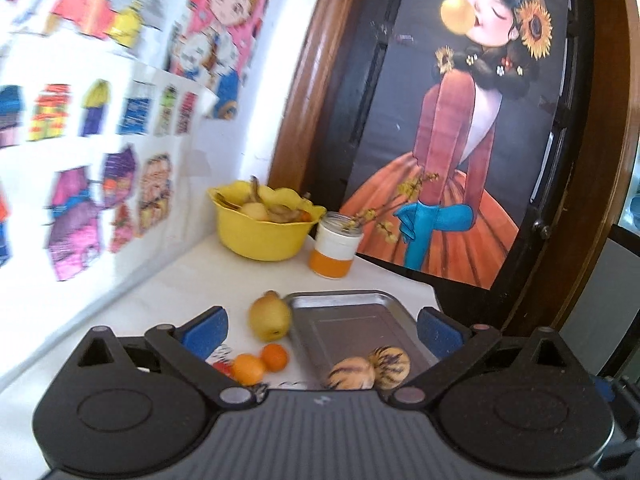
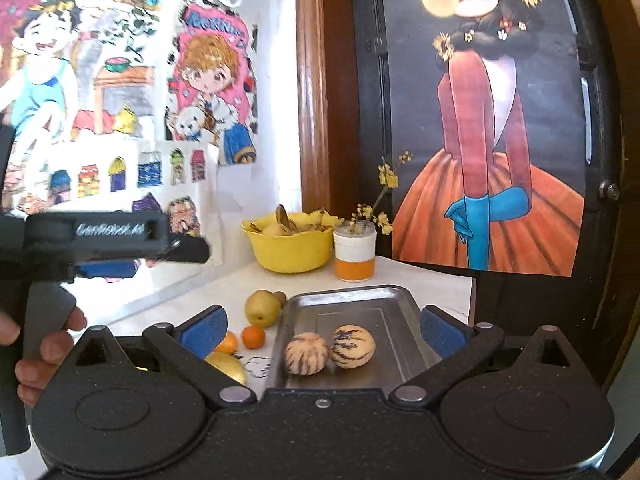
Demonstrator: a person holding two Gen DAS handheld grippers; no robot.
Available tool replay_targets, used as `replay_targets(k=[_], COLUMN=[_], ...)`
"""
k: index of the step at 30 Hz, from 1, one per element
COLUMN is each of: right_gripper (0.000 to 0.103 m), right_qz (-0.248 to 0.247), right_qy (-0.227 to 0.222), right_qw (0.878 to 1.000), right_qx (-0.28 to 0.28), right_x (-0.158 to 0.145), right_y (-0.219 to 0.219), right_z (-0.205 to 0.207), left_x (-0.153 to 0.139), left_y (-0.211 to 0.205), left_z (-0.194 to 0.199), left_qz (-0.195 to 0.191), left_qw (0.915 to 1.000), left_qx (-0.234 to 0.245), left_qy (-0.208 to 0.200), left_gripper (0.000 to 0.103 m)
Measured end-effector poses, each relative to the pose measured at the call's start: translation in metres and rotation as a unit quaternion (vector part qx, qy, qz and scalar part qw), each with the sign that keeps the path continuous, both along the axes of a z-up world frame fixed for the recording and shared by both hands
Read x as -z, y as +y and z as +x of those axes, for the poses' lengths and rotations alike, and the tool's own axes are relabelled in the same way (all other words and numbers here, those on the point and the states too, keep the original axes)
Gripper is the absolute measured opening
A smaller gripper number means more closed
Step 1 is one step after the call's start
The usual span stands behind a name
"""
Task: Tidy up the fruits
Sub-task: 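Withdraw both tools from the tray toward the remaining fruit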
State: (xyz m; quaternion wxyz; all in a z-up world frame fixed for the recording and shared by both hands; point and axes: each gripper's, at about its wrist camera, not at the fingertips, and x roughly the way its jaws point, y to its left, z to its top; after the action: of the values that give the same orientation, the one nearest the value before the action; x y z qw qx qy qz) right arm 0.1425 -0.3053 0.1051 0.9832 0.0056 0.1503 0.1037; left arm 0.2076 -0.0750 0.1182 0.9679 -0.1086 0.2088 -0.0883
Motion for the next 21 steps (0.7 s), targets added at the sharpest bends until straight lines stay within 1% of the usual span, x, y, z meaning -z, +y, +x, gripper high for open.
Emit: replay_targets(k=[7, 10, 12, 14, 21], right_gripper=[0.102, 0.102, 0.102, 0.102, 0.102], right_qz=[-0.006, -0.017, -0.027, -0.031, -0.031], right_qy=[-0.003, 0.01, 0.021, 0.032, 0.074], right_qw=[1.0, 0.999, 0.999, 0.998, 0.996], right_qx=[-0.012, -0.025, -0.03, -0.036, -0.05], right_x=[0.001, 0.007, 0.011, 0.017, 0.038], right_y=[0.02, 0.031, 0.038, 0.045, 0.062], right_z=[-0.042, -0.05, -0.054, -0.057, -0.059], left_x=[0.012, 0.023, 0.031, 0.039, 0.069], left_y=[0.039, 0.052, 0.059, 0.065, 0.08], left_z=[-0.052, -0.069, -0.078, -0.086, -0.101], left_qz=[0.012, 0.033, 0.055, 0.066, 0.073], left_qw=[0.9996, 0.9989, 0.9978, 0.9969, 0.9955], left_qx=[-0.026, -0.033, -0.038, -0.043, -0.041], left_qy=[-0.006, -0.004, 0.002, 0.008, 0.045], left_gripper=[0.103, 0.103, 0.103, 0.103, 0.103])
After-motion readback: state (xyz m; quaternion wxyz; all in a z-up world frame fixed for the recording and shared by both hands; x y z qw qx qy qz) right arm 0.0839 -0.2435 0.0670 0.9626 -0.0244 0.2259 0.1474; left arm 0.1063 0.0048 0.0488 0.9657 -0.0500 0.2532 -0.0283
